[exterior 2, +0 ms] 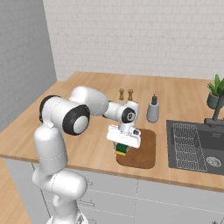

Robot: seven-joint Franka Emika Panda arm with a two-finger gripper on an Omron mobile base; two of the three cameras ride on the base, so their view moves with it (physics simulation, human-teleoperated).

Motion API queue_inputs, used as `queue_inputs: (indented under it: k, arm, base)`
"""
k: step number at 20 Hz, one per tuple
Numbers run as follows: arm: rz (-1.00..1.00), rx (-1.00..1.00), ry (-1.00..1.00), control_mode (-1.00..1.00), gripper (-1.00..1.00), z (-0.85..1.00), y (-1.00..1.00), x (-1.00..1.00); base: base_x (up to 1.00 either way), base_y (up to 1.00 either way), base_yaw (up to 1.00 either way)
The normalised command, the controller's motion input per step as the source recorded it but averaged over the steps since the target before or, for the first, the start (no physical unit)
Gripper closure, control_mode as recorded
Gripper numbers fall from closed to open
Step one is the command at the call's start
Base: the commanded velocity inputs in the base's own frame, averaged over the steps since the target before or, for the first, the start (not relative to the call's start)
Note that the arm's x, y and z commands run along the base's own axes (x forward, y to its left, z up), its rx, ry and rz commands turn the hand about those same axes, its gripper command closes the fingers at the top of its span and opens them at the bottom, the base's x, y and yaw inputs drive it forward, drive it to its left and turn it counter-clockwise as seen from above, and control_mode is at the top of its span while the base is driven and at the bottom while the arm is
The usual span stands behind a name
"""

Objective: Pick up the sponge from the counter and clean the cutting board by briefly scrubbing or pressing down on the cutting board. Once finished, release the sponge.

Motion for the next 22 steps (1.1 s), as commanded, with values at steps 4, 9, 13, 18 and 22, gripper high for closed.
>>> queue_inputs:
  k: [4, 9, 13, 18, 22]
  arm:
    - [0.00, -0.02, -0.16, -1.00, 1.00, -0.14, -0.06, -0.20]
    - [0.03, 0.00, -0.09, -1.00, 1.00, -0.14, -0.16, -0.20]
    - [0.03, 0.00, -0.04, -1.00, 1.00, -0.19, -0.06, -0.14]
    - [0.01, 0.03, 0.02, -1.00, 1.00, -0.09, -0.03, -0.26]
    - [0.01, 0.05, 0.06, -1.00, 1.00, 0.00, -0.08, -0.51]
  base:
    - [0.00, 0.00, 0.00]
    - [0.00, 0.00, 0.00]
    - [0.00, 0.00, 0.00]
    - [0.00, 0.00, 0.00]
    - [0.00, 0.00, 0.00]
